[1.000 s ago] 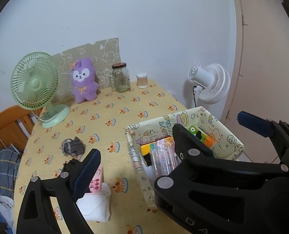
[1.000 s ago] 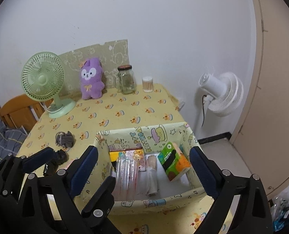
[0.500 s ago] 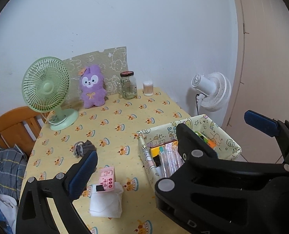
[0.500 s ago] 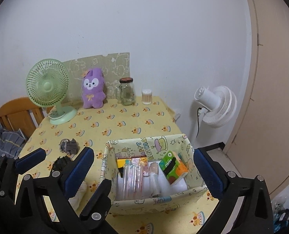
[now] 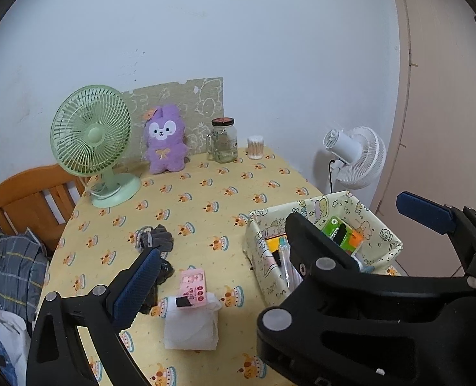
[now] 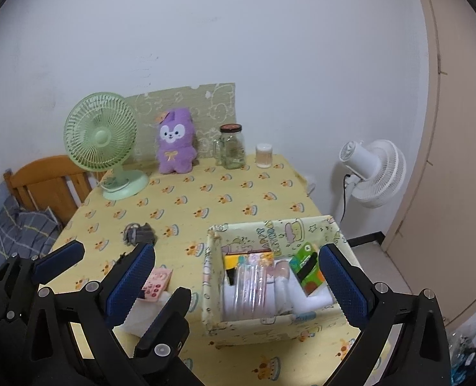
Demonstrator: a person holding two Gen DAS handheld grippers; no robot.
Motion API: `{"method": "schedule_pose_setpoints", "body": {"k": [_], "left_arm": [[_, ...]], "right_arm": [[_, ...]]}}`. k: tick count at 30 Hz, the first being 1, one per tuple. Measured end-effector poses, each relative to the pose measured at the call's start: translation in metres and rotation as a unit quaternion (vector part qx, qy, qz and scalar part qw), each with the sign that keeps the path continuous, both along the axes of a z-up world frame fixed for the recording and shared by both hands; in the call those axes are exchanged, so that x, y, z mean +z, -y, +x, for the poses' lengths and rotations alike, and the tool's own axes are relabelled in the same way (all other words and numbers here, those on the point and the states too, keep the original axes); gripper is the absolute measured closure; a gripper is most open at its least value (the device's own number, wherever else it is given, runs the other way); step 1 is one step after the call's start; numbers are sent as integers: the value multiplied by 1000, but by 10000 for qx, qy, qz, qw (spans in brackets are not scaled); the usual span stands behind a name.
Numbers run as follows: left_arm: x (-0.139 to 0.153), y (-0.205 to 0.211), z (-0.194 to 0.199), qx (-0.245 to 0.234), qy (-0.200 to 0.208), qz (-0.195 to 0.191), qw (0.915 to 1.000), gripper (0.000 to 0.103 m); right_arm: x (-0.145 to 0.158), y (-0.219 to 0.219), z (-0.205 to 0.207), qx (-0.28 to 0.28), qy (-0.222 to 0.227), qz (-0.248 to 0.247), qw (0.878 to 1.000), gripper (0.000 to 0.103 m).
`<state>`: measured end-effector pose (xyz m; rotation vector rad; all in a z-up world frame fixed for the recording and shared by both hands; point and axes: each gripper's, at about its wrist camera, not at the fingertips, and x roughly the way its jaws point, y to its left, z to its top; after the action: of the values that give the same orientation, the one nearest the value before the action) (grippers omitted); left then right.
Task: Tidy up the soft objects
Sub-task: 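Withdraw both tools from the gift box toward the remaining table items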
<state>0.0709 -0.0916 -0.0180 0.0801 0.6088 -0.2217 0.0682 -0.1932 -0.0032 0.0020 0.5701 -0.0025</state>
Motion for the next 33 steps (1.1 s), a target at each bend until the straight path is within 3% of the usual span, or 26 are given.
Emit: {"method": "schedule_pose_setpoints", "body": {"k": [16, 33], "left_arm": [[-3, -30, -8, 209, 161, 1, 9997, 2], [-31, -65, -13, 489, 97, 102, 9987, 2]], "right_arm": [[-5, -30, -3, 44, 58, 53, 10000, 0], [-33, -63, -2, 369, 31, 191, 9991, 0]]}}
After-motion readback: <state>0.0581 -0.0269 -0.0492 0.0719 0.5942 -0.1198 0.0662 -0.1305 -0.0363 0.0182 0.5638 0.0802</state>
